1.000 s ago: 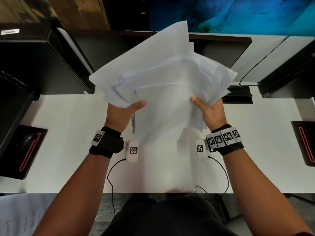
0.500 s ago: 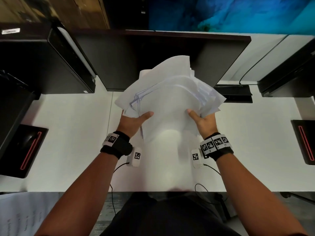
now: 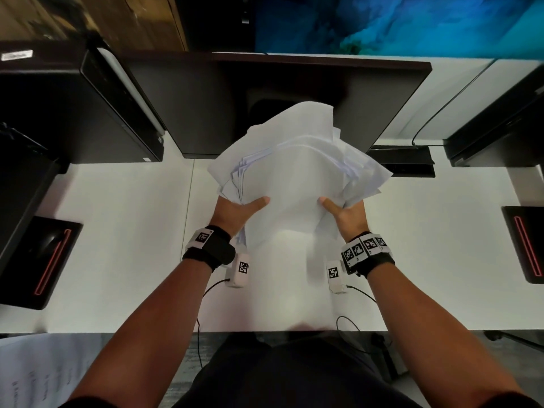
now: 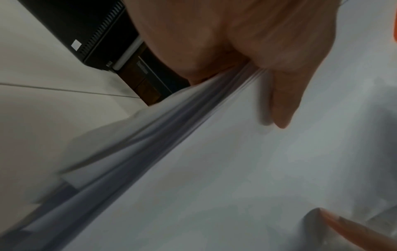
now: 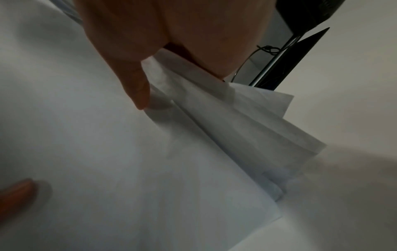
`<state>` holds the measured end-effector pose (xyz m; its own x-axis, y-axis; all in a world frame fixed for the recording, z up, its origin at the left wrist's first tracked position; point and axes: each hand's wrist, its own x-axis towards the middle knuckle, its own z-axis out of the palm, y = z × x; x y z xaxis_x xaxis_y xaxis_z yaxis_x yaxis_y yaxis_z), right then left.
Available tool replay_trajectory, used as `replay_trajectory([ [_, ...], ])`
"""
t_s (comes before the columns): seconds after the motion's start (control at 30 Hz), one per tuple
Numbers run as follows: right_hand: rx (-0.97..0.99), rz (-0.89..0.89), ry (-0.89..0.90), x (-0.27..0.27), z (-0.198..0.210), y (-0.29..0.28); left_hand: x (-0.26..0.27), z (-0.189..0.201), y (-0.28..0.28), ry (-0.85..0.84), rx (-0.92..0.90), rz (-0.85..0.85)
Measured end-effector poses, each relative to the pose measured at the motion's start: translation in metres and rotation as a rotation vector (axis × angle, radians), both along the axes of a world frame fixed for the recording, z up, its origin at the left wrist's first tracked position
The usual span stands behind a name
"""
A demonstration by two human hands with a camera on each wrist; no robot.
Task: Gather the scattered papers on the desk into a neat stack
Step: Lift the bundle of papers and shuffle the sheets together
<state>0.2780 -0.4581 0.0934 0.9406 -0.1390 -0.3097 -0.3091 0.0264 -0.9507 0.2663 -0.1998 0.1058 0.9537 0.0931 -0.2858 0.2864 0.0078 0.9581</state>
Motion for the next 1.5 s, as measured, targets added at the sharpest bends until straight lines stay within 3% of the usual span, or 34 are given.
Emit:
replay_trajectory([
  [0.27, 0.190, 0.079, 0.019, 0.006, 0.013, -0.018, 0.009, 0.002, 0.010, -0.013, -0.058, 0.014],
  [0.47, 0.222, 0.241, 0.048, 0.024, 0.027, -0.025, 0.010, 0.002, 0.017, 0.023, -0.115, -0.098],
  [0.9, 0.226, 0.176, 0.082, 0.021, 0.024, -0.023, 0.011, 0.000, 0.013, 0.026, -0.110, -0.086],
  [1.1, 0.219, 0.057, 0.113, 0.016, 0.021, -0.018, 0.008, 0.005, 0.001, -0.043, 0.014, -0.036],
  [1.5, 0.221, -0.010, 0.000, 0.001, 0.027, -0.008, -0.001, 0.008, -0.001, -0.134, 0.006, 0.019],
])
